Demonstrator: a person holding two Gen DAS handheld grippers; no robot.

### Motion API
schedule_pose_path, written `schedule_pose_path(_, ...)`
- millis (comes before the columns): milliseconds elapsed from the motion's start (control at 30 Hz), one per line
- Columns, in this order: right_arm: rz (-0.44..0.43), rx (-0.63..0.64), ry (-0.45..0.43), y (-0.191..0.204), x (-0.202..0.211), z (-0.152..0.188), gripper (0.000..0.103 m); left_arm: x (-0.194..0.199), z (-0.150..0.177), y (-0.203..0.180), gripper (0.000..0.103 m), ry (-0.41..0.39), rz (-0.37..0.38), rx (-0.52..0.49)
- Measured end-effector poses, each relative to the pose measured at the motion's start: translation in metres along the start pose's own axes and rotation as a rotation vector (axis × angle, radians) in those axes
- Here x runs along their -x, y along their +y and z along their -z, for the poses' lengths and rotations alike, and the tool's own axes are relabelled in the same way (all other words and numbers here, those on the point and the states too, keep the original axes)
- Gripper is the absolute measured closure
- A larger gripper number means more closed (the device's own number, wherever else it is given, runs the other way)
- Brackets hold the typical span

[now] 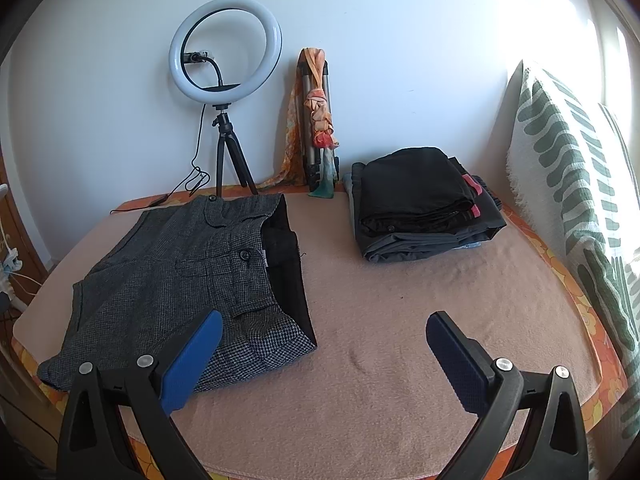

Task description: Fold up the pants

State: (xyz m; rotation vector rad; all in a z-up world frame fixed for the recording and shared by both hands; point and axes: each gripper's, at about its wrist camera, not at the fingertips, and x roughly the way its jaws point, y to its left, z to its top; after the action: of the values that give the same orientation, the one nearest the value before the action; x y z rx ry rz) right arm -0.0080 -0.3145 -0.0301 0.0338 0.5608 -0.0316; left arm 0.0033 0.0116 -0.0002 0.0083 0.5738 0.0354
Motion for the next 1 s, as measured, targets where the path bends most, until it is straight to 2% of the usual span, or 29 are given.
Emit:
schedule_pose_path(267,0.01,0.04,0.013,0.013,-0.002,0.0,0.0,-0.006,0.003,-0.001,0.0,0.013,-0.018,-0.018)
schedule_pose_path(567,-0.032,0.07,0.007,0.025,0.0,-0.003,0.0,-0.009,0.005,-0.001,0.0,0.036,-0.035,-0.043)
schedule_pose_path(633,-0.04,0.07,0.006,0.027,0.0,-0.004,0.0,-0.008,0.006,-0.002,0.0,0.038,-0.025,-0.057)
schedule_pose_path(833,-0.075,0.077,0.019,0.032,-0.002,-0.005,0.0,-0.004,0.016,-0.003,0.0,0.051,0.073,-0.114)
schedule_pose_path(1000,-0.178,0.085,0.047,0.033,-0.007,0.0,0.0,0.003,0.024,-0.003,0.0,0.066,0.105,-0.177)
